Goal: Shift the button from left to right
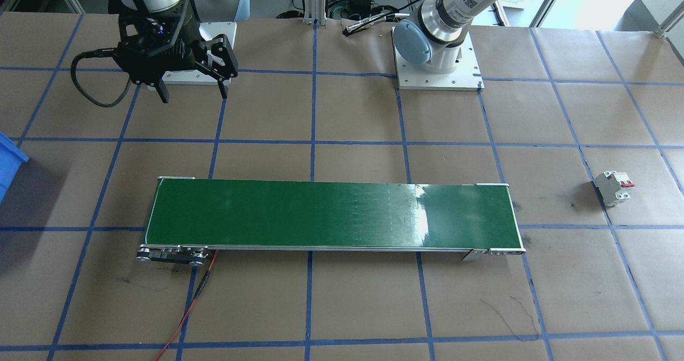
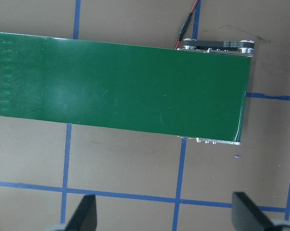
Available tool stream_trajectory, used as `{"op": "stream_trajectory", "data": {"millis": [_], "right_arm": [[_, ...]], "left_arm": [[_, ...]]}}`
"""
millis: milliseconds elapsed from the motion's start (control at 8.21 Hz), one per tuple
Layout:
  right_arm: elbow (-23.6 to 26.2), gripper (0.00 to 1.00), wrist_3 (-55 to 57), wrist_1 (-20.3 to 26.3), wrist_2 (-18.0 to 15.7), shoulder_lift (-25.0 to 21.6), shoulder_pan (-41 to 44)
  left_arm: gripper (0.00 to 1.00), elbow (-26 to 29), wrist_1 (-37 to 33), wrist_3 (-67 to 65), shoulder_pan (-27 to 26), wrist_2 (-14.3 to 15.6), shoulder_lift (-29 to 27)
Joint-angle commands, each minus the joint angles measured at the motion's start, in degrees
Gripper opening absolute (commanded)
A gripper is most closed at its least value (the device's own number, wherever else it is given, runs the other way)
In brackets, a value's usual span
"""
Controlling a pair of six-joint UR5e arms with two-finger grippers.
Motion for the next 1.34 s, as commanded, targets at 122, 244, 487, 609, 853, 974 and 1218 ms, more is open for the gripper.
{"op": "stream_trajectory", "data": {"millis": [122, 244, 487, 609, 853, 974, 1218], "right_arm": [[0.0, 1.00, 0.0, 0.0, 0.0, 0.0, -0.1], [0.0, 1.00, 0.0, 0.0, -0.1, 0.0, -0.1], [0.0, 1.00, 0.0, 0.0, -0.1, 0.0, 0.0], [0.0, 1.00, 0.0, 0.0, -0.1, 0.0, -0.1], [0.0, 1.00, 0.0, 0.0, -0.1, 0.0, -0.1], [0.0, 1.00, 0.0, 0.0, -0.1, 0.0, -0.1], [0.0, 1.00, 0.0, 0.1, -0.1, 0.0, -0.1]], "left_arm": [[0.00, -0.6, -9.1, 7.6, -9.0, 0.2, 6.9], [0.00, -0.8, -9.3, 7.7, -12.5, 0.0, 7.4], [0.00, -4.4, -9.4, 7.7, -19.8, 2.6, 8.7], [0.00, -7.1, -9.3, 7.9, -22.4, 4.6, 9.3], [0.00, -12.0, -8.7, 16.0, -25.8, 4.0, 11.5], [0.00, -15.7, -8.4, 16.1, -27.5, 4.1, 13.5], [0.00, -25.0, -4.7, 11.8, -29.9, 4.6, 18.4]]}}
